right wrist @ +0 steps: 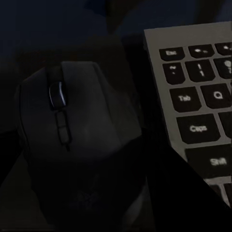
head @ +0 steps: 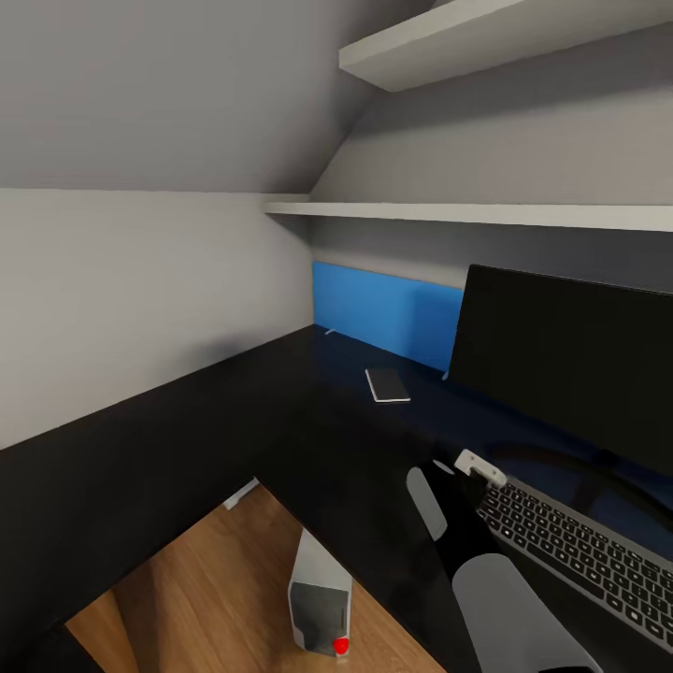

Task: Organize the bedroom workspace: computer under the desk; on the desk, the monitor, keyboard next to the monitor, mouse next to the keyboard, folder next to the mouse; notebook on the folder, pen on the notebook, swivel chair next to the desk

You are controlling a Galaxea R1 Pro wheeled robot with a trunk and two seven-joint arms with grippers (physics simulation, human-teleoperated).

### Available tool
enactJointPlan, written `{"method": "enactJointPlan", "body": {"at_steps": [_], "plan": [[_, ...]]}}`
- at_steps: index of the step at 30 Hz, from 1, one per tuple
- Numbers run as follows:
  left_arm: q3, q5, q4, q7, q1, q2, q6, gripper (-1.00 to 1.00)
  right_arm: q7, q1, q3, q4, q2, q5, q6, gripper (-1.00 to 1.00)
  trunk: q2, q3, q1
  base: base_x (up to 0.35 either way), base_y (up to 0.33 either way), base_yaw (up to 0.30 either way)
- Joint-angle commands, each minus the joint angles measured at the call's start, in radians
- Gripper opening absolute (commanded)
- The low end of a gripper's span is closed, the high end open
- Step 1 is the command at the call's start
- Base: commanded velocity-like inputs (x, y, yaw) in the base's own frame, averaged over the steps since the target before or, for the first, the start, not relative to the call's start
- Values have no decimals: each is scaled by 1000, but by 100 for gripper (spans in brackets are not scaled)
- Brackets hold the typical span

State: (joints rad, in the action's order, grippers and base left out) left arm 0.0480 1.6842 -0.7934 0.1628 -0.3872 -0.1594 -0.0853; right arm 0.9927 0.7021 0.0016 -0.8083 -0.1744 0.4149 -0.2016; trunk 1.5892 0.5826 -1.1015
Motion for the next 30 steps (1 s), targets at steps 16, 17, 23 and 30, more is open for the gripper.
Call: {"method": "enactJointPlan", "body": {"at_steps": [16,17,23,30], "plan": [[-2,18,-1,-3,1,-2,-8,100,-3,3,1,-2,0,67,-7,-100,29,13,-15,0,0,0],[-1,15,-2,-5,1,-2,-9,100,-3,3,1,-2,0,68,-7,-100,29,13,-15,0,0,0],[5,8,-1,-4,-1,-2,-11,100,-3,2,0,-2,0,68,-6,-100,29,13,-15,90,0,0],[6,6,0,2,-1,-3,-10,100,-3,2,0,-2,0,68,-6,-100,29,13,-15,39,0,0]]}}
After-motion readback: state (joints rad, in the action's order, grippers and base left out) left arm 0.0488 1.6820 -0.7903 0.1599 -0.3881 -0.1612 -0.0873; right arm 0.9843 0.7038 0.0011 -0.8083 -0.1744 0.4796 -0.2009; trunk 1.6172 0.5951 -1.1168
